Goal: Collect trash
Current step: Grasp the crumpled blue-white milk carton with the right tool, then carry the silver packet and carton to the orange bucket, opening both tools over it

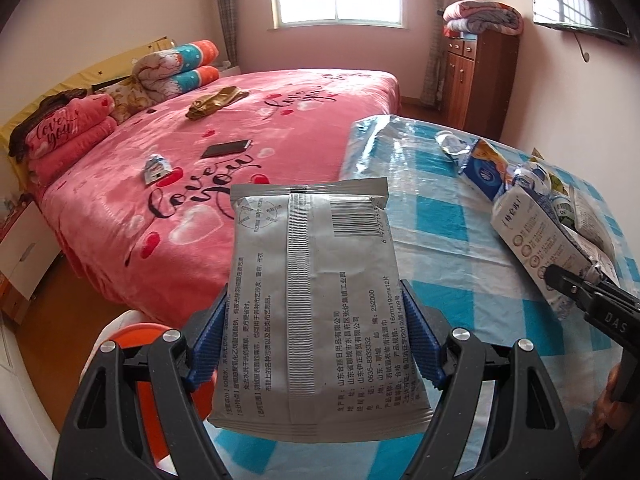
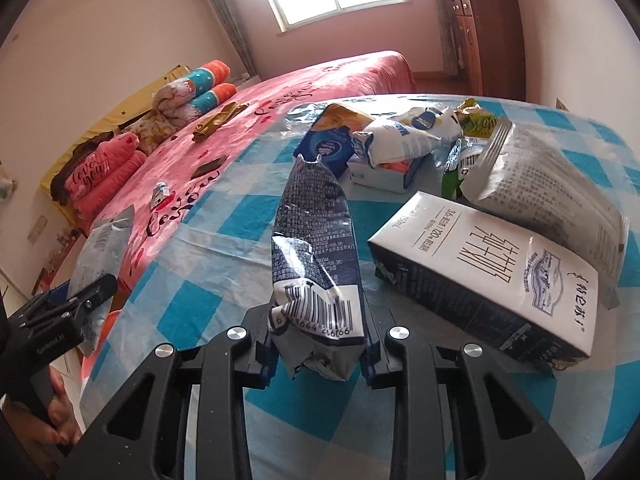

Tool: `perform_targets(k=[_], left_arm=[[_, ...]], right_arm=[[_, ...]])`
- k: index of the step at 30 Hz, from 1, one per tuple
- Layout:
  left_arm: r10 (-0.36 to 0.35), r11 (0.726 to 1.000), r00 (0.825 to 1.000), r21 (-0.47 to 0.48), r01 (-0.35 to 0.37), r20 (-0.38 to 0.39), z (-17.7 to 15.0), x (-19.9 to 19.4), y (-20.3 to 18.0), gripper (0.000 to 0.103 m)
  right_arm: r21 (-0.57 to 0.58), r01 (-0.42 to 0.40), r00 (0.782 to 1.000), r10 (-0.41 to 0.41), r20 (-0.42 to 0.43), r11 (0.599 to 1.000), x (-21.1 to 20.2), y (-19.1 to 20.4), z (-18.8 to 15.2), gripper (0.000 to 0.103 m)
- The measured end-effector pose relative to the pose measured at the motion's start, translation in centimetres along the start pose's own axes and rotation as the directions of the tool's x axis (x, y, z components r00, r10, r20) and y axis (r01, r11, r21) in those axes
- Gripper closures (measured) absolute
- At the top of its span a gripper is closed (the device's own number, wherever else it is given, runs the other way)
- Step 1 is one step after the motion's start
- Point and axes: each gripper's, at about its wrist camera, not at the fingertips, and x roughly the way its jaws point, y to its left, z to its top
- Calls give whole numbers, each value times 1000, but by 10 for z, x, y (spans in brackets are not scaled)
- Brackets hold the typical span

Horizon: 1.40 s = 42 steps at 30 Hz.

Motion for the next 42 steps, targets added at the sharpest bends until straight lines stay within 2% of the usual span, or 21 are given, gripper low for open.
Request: perform_targets(k=[8, 15, 19, 24, 30, 33, 42], left_arm=[[38, 999, 999, -24, -38, 12, -8, -14, 27, 24], [81, 996, 997, -51, -80, 19, -18, -23, 56, 24], [97, 993, 995, -66, -96, 15, -25, -27, 70, 24], [129, 987, 992, -94, -127, 9, -33, -31, 92, 24], [171, 973, 985, -156, -173, -25, -49, -30, 131, 24], [190, 963, 981, -184, -196, -49, -59, -27, 149, 24], [215, 937, 969, -254, -239, -120, -91, -13, 190, 24]], right_arm=[[-34, -34, 999, 34, 18, 999, -20, 14, -7, 71], [-97, -97, 995, 100, 25, 991, -38, 48, -11, 71], [-127, -159, 987, 161, 10, 979, -44, 73, -11, 71], [-159, -269, 963, 266, -43, 950, -44, 112, -12, 71], [-210, -400, 915, 375, -149, 892, -32, 172, -21, 71], [-231, -442, 894, 402, -199, 867, -23, 197, -26, 71], [-307, -489, 861, 396, -318, 817, 5, 254, -53, 71]])
